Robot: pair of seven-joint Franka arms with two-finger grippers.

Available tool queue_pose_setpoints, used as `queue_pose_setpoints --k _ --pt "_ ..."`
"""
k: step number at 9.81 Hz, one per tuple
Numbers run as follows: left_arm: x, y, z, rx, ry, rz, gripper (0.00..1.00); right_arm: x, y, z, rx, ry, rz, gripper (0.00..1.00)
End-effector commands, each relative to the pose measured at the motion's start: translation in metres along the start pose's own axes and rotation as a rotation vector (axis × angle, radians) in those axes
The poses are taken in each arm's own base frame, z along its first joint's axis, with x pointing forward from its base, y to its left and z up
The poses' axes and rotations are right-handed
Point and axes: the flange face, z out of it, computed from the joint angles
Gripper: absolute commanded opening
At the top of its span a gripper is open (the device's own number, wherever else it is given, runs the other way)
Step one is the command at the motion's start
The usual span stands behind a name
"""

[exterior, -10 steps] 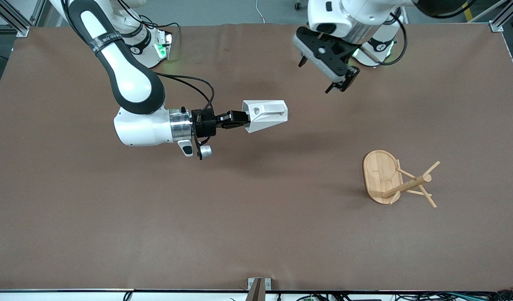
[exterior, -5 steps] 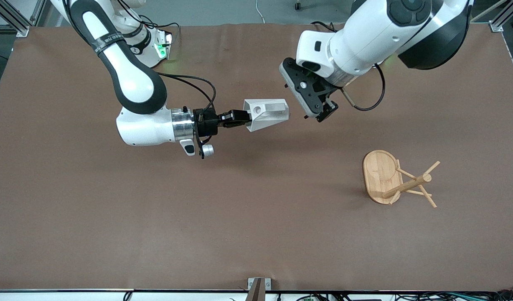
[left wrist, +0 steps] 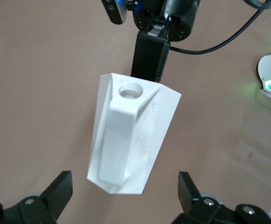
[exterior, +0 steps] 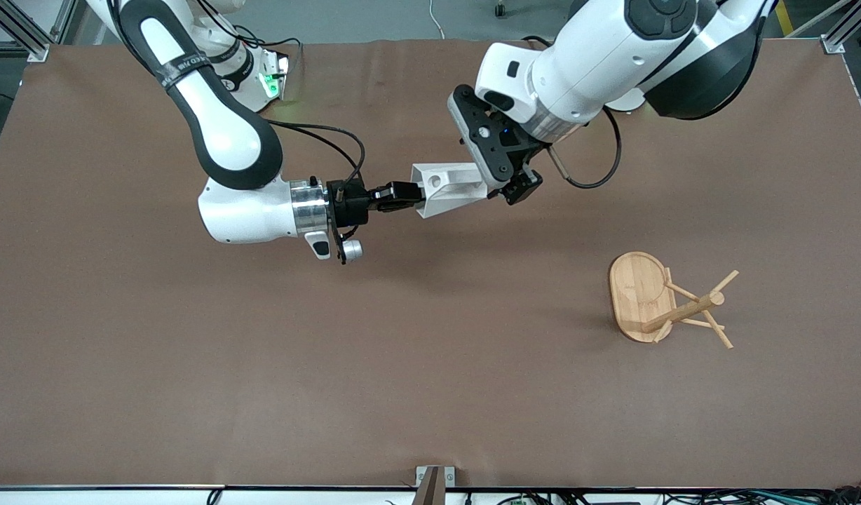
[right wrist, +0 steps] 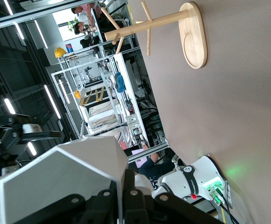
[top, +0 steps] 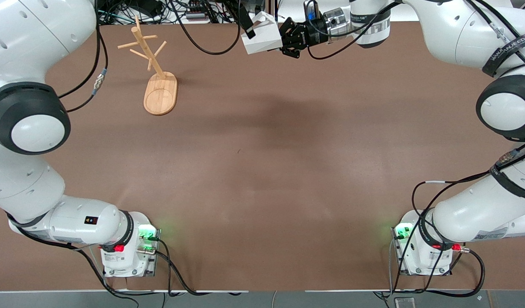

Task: Hang cup on rack
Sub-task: 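Grasp the cup's open end with the left gripper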

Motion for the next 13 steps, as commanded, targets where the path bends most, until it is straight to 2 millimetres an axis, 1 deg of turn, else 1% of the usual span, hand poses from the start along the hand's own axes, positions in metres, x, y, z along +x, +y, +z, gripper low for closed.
queue_pose_setpoints --k 1,3,4,5,7,8,9,10,11,12,13 --pt "0.009 -0.003 0.039 0.008 -0.046 0.042 1.00 -0.005 -0.001 0.001 0.019 0.009 0.009 0.01" --pt "0.009 -0.008 0.046 0.001 -0.052 0.027 1.00 -0.007 -0.004 0.003 0.016 0.005 0.002 0.01" --pt "0.008 -0.010 0.052 -0.006 -0.059 0.019 1.00 -0.010 -0.006 0.004 0.015 0.002 -0.002 0.01" --pt "0.010 -0.007 0.058 -0.010 -0.066 0.022 1.00 -0.010 -0.007 0.004 0.017 0.001 0.001 0.01" --pt "0.011 -0.013 0.070 -0.018 -0.074 0.019 1.00 -0.011 -0.009 0.005 0.017 0.000 -0.001 0.01" --pt "0.011 -0.014 0.071 -0.014 -0.070 0.019 0.95 -0.012 -0.010 0.005 0.017 -0.001 -0.001 0.01" --pt "0.011 -0.014 0.071 -0.011 -0.070 0.026 0.83 -0.012 -0.010 0.005 0.017 -0.001 -0.001 0.01" --pt "0.011 -0.016 0.073 -0.012 -0.073 0.021 0.56 -0.011 -0.010 0.005 0.017 0.001 0.000 0.01" --pt "0.011 -0.016 0.073 -0.014 -0.074 0.015 0.27 -0.012 -0.010 0.005 0.017 -0.001 0.000 0.01" --pt "0.011 -0.015 0.072 -0.016 -0.071 0.014 0.12 -0.011 -0.010 0.005 0.017 0.001 0.002 0.02" --pt "0.010 -0.015 0.070 -0.015 -0.069 0.013 0.03 -0.012 -0.011 0.005 0.017 0.000 0.000 0.02"
